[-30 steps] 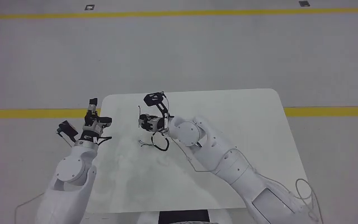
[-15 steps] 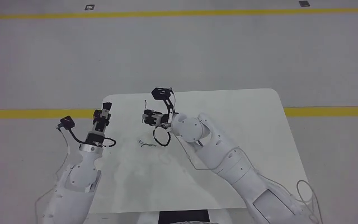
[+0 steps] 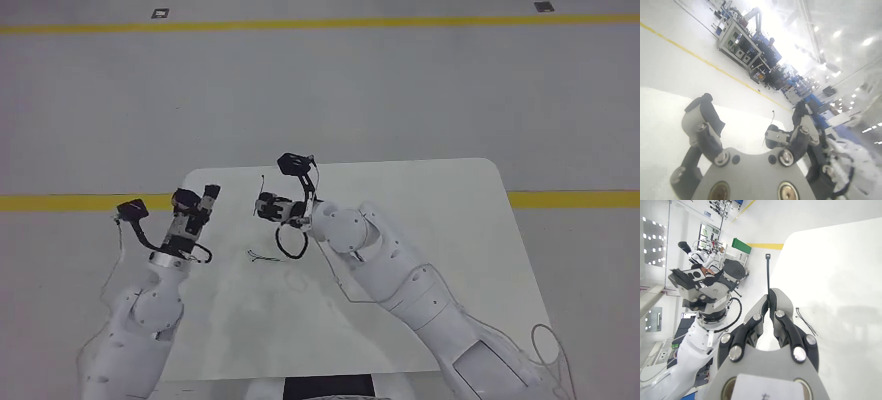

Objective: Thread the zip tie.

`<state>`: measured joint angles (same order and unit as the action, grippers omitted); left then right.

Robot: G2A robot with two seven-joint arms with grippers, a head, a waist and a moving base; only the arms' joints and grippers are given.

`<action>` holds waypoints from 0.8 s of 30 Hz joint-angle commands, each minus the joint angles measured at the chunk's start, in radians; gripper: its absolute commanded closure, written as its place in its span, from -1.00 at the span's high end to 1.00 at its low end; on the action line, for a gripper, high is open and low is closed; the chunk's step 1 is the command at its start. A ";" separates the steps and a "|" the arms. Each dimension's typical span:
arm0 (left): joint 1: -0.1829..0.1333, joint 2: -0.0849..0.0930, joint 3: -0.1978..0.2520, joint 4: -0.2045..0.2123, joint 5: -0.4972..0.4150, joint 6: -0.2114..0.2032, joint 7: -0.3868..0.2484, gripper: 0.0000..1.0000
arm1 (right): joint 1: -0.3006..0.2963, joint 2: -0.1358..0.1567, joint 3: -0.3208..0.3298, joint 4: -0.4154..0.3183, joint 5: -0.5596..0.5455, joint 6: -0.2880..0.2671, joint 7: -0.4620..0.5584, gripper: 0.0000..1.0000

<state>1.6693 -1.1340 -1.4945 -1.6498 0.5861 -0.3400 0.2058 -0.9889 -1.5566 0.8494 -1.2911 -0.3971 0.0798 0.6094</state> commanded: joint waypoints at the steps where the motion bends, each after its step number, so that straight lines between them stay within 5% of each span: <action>1: -0.012 0.003 0.031 0.048 0.124 0.000 0.090 1.00 | 0.001 0.000 0.009 0.001 0.020 0.005 0.002 -1.00; 10: -0.073 0.043 0.145 0.209 0.458 0.000 0.399 1.00 | 0.019 -0.011 0.023 0.043 0.128 0.003 0.008 -1.00; 18: -0.073 0.043 0.145 0.209 0.458 0.000 0.399 1.00 | 0.019 -0.011 0.023 0.043 0.128 0.003 0.008 -1.00; 24: -0.088 0.048 0.162 0.245 0.640 0.033 0.417 1.00 | -0.004 -0.011 0.024 0.040 0.137 0.006 -0.035 -1.00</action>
<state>1.5831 -1.0873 -1.3371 -1.4142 1.1744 -0.3260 0.6118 -0.9904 -1.5675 0.8740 -1.2513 -0.2646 0.0886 0.5778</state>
